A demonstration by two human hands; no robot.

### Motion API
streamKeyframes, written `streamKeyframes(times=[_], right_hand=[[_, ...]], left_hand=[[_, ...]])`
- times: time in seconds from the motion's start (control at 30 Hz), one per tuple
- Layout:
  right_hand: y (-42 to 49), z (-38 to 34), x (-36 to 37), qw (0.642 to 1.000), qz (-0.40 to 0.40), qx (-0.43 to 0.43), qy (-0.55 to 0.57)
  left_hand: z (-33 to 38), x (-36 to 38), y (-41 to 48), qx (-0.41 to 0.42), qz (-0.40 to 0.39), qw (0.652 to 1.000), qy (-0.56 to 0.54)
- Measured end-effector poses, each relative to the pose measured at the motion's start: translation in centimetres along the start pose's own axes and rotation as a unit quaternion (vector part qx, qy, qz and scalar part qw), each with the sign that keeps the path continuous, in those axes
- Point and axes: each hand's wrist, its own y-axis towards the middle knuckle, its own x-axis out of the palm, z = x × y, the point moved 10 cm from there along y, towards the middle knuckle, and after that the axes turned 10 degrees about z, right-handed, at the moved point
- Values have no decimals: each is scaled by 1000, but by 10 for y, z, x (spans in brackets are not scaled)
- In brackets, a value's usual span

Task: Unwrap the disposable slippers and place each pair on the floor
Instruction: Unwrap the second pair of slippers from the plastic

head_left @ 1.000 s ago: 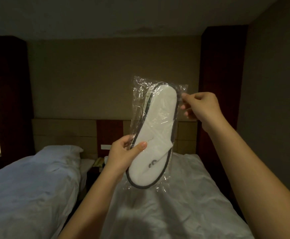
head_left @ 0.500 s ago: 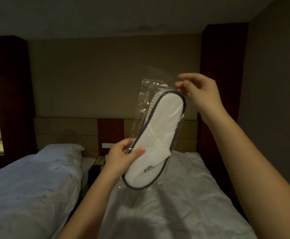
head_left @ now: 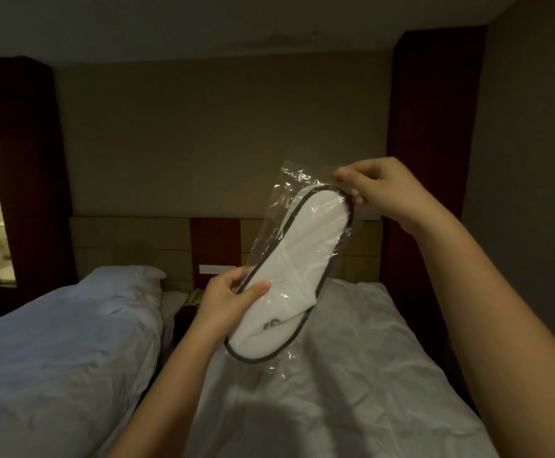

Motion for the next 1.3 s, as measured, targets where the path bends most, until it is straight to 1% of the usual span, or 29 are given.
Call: streamKeyframes(times=[0.03, 0.07, 0.13, 0.2, 0.3, 0.4, 0.47, 0.57, 0.6, 0.67, 0.77, 0.8, 0.87, 0.97, 1.07, 1.13, 1.2, 1.3], right_hand=[[1, 3, -2, 1000, 12, 6, 1], [2, 7, 0, 1000, 0, 15, -6], [-1, 17, 13, 997, -66, 45, -16], [-6, 23, 26, 989, -130, 53, -42], [-4, 33, 36, 984, -147, 52, -85], [-6, 45, 48, 978, -176, 74, -82], [-2, 45, 49, 985, -152, 65, -43], [7, 48, 40, 995, -59, 67, 32], [10, 51, 39, 995, -44, 74, 51], [11, 58, 44, 992, -56, 87, 71], [8, 71, 58, 988, -103, 108, 35], [8, 75, 59, 988, -97, 111, 42], [9, 86, 51, 986, -43, 127, 104], [5, 115, 33, 965, 50, 166, 195], [-5, 142, 32, 941, 107, 200, 250], [-14, 156, 39, 926, 126, 220, 280], [-25, 168, 48, 914, 134, 239, 298], [-39, 184, 62, 903, 128, 260, 317]], left_hand=[[-3, -3, 1, -2, 6, 1000, 1], [-7, -7, 1, -5, 12, 1000, 2], [-13, -11, 3, -6, 18, 1000, 7], [-17, -11, 4, -3, 13, 1000, 10], [-20, -4, 3, -10, -13, 1000, 5], [-26, 1, 5, -25, -24, 999, -13], [-30, 3, 7, -30, -26, 999, -24], [-32, 8, 9, -38, -33, 998, -49], [-32, 8, 12, -35, -28, 997, -55], [-30, 8, 17, -26, -17, 997, -65], [-32, 7, 24, -45, -6, 997, -64], [-34, 6, 26, -53, -10, 997, -60], [-38, -6, 31, -58, -5, 997, -49], [-51, -47, 38, -67, 54, 995, -46], [-60, -60, 39, -74, 48, 994, -70], [-57, -57, 41, -63, 60, 994, -62], [-52, -59, 44, -46, 91, 993, -58], [-53, -66, 46, -41, 127, 989, -58]])
